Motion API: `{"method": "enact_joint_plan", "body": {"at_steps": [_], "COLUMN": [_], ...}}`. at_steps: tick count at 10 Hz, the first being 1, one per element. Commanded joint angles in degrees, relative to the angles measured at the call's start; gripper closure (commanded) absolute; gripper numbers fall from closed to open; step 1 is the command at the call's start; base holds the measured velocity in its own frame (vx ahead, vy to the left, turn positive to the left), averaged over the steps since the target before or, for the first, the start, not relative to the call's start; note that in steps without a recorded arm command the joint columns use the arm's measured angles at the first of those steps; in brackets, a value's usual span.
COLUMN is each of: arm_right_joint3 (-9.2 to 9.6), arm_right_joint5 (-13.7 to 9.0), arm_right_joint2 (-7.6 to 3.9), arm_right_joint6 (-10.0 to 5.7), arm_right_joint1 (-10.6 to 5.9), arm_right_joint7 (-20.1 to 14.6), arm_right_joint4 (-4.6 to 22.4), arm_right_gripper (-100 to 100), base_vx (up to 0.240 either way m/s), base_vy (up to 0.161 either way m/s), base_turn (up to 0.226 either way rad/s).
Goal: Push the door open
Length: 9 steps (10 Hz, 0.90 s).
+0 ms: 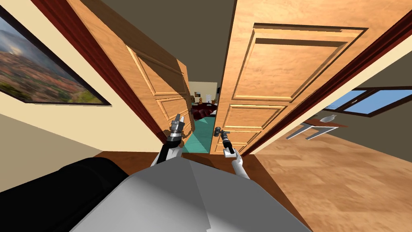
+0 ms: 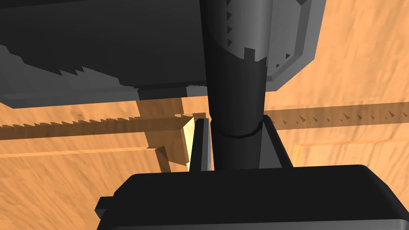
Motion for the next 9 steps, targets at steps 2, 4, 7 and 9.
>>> {"method": "enact_joint_plan", "body": {"at_steps": [2, 4, 7, 9], "arm_right_joint3": [-0.89, -1.83, -3.74, -5.24], "arm_right_joint5": [-0.14, -0.28, -0.57, -0.8], "arm_right_joint2": [-0.12, -0.23, -0.39, -0.49], "arm_right_joint6": [0.03, 0.06, 0.11, 0.16], "arm_right_joint1": [-0.09, -0.19, -0.4, -0.56], "arm_right_joint7": [0.27, 0.55, 1.14, 1.6], "arm_right_joint4": [0.21, 0.44, 0.89, 1.25], "arm_right_gripper": [100, 100, 100, 100], "base_vx": [0.052, 0.16, 0.172, 0.209], "base_vy": [0.025, 0.093, 0.1, 0.098], "base_turn": [-0.02, -0.062, -0.047, -0.064]}}
